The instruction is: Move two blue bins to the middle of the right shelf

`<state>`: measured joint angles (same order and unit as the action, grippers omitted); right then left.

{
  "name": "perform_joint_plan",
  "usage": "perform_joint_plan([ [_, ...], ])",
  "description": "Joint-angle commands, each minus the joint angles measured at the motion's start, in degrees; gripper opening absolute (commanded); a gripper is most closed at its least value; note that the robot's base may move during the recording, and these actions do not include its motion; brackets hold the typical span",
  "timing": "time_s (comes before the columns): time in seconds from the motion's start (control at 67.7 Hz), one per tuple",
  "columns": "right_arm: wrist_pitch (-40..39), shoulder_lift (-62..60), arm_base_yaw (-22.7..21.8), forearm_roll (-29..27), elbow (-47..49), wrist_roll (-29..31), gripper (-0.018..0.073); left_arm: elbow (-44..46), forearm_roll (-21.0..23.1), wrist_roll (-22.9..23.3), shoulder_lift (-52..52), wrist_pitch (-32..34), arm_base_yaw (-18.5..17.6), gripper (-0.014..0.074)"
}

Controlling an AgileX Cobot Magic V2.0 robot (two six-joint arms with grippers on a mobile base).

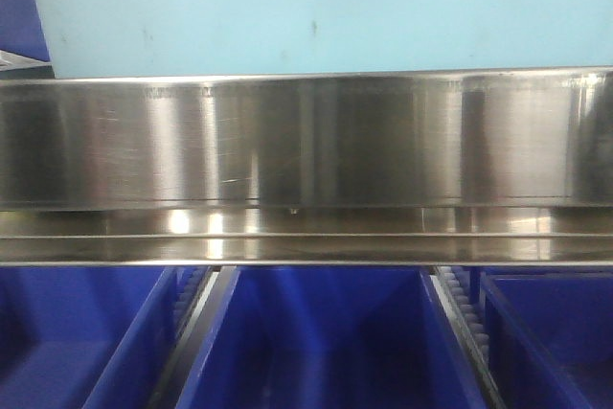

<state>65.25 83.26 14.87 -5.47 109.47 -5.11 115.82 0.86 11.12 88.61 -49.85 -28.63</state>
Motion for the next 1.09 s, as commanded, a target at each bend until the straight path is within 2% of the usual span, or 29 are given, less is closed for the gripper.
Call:
perform_joint_plan([
  [0.0, 0.9, -0.3, -0.5, 1.5, 0.2, 1.6, -0.0152, 0.7, 0.5, 1.0, -1.3, -4.8, 0.3, -0.0111],
  [0.236, 3.3, 0.7, -0.5, 1.5, -0.5, 1.6, -0.0152, 0.1, -0.1, -0.5, -0.5, -15.1, 0.3, -0.0111],
  [0.458, 2.1, 0.7, -0.5, 0.7, -3.8, 1.6, -0.0152, -0.2, -2.2, -0.5, 1.1, -19.9, 0.3, -0.0111],
  [0.635, 2.2, 0.7, -0.5, 0.6, -6.5, 1.6, -0.0152, -0.3, -3.3, -0.6, 2.1, -20.1, 0.3, -0.0111],
  [0.797, 1.4, 0.7, -0.5, -1.6, -8.5, 1.6, -0.0152, -0.5, -7.2, -0.6, 2.9, -20.1, 0.3, -0.0111],
  [1.078, 1.8, 0.7, -0.5, -0.8, -8.8, 1.6, -0.0152, -1.9, -5.4, -1.7, 3.3, -20.1, 0.3, -0.0111],
])
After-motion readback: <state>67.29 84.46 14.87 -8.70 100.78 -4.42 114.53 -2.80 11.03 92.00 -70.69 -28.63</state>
